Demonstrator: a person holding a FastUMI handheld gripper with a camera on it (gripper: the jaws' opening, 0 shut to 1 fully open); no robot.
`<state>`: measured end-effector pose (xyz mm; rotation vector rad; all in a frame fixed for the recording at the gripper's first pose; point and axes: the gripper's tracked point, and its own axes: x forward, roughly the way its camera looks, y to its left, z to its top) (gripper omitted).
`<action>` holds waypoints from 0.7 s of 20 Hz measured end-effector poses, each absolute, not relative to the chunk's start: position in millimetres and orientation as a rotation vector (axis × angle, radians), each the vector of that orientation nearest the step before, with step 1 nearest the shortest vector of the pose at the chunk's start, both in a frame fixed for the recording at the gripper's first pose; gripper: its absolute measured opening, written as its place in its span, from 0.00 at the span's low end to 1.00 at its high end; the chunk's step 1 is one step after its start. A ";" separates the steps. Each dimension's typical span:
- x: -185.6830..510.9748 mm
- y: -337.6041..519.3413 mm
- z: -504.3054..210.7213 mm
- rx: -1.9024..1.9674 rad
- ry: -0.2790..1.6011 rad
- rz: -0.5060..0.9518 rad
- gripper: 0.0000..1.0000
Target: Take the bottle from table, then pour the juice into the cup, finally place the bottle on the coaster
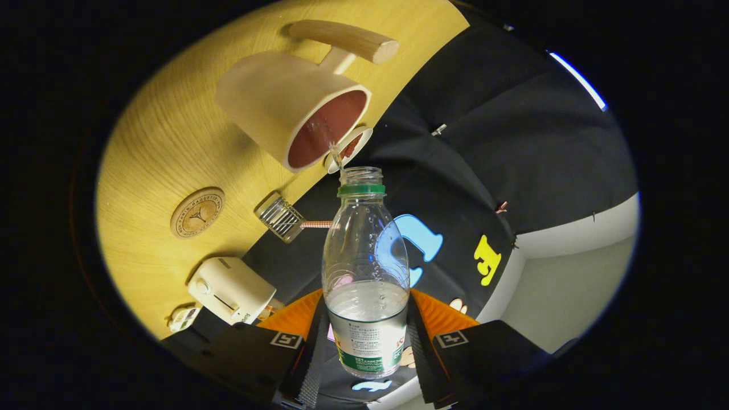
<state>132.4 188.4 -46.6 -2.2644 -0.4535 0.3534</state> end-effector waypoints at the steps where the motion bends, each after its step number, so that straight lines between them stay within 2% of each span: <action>1: 129.1 191.6 -42.1 -2.279 -0.471 0.355 0.69; 8: 127.6 201.4 -33.4 -2.331 -0.522 0.364 0.69; 14: 129.4 180.2 -55.0 -2.180 -0.377 0.409 0.69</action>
